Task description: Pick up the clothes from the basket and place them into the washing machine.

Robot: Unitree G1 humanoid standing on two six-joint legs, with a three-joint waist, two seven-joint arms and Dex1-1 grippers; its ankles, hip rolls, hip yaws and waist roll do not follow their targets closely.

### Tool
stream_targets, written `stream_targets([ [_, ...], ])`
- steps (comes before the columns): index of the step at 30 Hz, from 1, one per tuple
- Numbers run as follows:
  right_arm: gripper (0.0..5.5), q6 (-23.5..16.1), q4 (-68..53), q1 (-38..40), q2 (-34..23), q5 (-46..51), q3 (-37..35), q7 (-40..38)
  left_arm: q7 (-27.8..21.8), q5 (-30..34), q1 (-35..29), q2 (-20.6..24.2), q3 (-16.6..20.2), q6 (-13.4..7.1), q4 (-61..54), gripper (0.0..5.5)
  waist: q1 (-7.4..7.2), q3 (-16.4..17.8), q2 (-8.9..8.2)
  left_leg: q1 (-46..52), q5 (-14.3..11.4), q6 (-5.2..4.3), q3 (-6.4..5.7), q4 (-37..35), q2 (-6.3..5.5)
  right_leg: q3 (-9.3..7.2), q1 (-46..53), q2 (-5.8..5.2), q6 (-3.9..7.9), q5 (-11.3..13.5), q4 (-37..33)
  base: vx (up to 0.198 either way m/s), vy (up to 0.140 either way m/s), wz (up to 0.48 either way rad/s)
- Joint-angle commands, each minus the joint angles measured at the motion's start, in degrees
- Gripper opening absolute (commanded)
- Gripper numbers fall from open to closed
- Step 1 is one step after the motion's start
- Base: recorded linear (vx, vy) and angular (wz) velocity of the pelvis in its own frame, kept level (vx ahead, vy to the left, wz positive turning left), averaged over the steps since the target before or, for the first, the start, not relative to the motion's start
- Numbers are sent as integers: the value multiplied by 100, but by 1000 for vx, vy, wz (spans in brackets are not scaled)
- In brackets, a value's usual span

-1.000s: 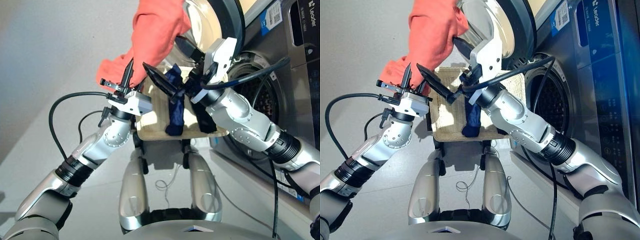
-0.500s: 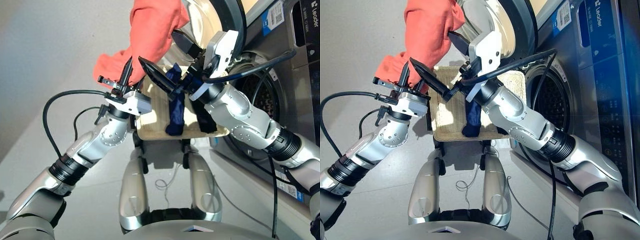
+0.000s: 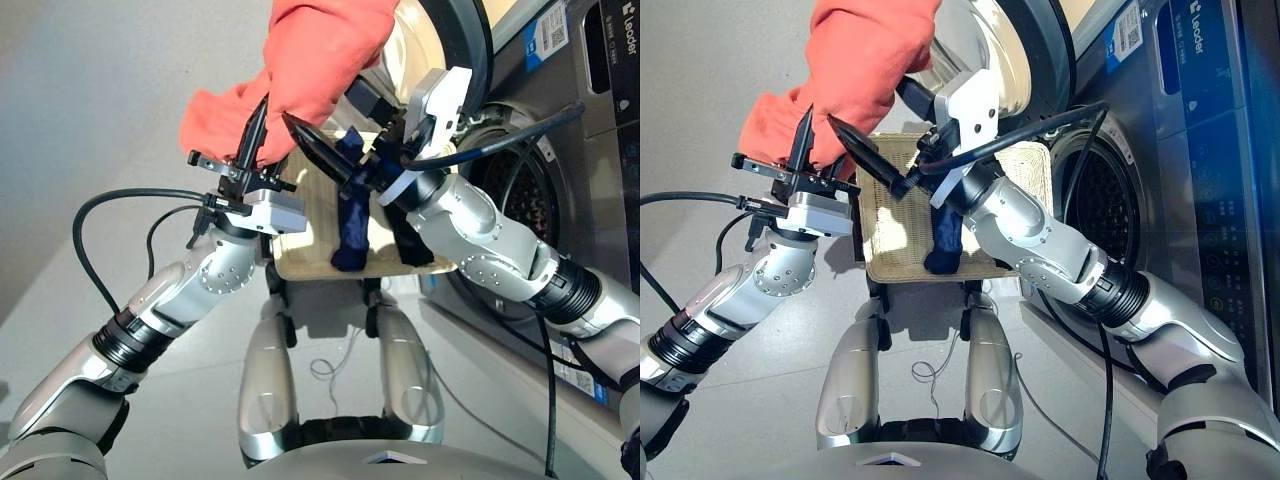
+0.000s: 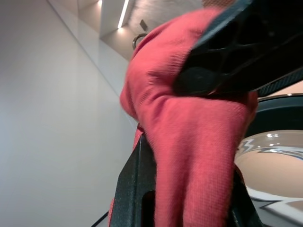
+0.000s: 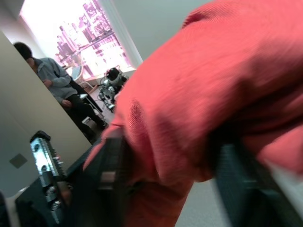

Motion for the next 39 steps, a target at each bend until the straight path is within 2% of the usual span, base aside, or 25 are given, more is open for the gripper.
stream_targets([
  [1,67,-388,-666,-388,-51,-110,-91,-108,173,213,-535,39,-110,-403,-1154,0,22,-73,14,15,-278,-191,18,432,-69,97,102,-306,436,-6,-188,0,0,0],
  [3,56,-387,-649,-397,-23,-141,-85,-133,166,215,-569,16,-157,-399,-1152,0,23,-73,14,7,-281,-188,20,438,-75,96,101,-306,436,-3,-194,0,0,0],
  [6,0,-402,-624,-392,56,-180,-99,-184,145,253,-665,30,-249,-384,-1197,0,22,-73,16,-19,-287,-181,15,458,-77,91,102,-316,437,-1,-202,0,0,0],
  [15,0,-461,-574,-370,307,-372,-153,-334,73,202,-824,-55,-568,-381,-1106,0,28,-73,43,-45,-297,-166,15,475,-98,93,97,-332,431,-11,-195,0,0,0],
  [22,0,-583,-498,-70,511,-913,-515,-556,29,170,-722,-75,-588,-346,-945,0,-2,-73,70,-77,-319,-140,11,514,-98,107,61,-345,436,-18,-176,0,0,0],
  [23,0,-628,-428,73,619,-1119,-679,-677,10,126,-655,-103,-569,-348,-909,384,-11,-73,88,-79,-324,-135,15,519,-98,113,54,-344,437,-24,-171,0,0,0],
  [24,0,-728,-273,334,830,-1474,-937,-887,31,52,-524,-175,-485,-359,-846,550,-21,-73,121,-95,-327,-123,13,526,-101,115,33,-349,437,-27,-169,0,0,0],
  [29,0,-908,95,1001,1316,-2575,-1427,-1577,311,-246,-179,-351,-281,-504,-787,550,-16,-73,176,-116,-341,-93,-15,539,-113,109,15,-357,431,-49,-140,0,0,0],
  [34,0,-965,736,1608,1547,-3281,-1685,-2207,618,-277,-42,-455,-282,-598,-700,550,-26,-73,250,-183,-329,-82,-65,572,-123,87,-32,-362,437,-62,-101,0,0,0],
  [36,0,-890,1408,1871,1601,-3858,-1885,-2625,685,-320,103,-547,-324,-656,-666,550,-11,-73,287,-210,-327,-67,-89,576,-124,78,-39,-367,439,-72,-88,0,0,0],
  [37,0,-898,1418,1871,1608,-3872,-1882,-2636,688,-318,103,-547,-329,-658,-663,550,-9,-73,288,-209,-330,-67,-91,579,-123,76,-37,-367,439,-73,-87,0,0,0],
  [39,0,-903,2190,2040,1717,-4207,-2061,-3008,732,-405,180,-625,-360,-769,-640,550,4,-73,319,-234,-336,-60,-119,587,-127,66,-54,-368,438,-93,-63,0,0,0],
])
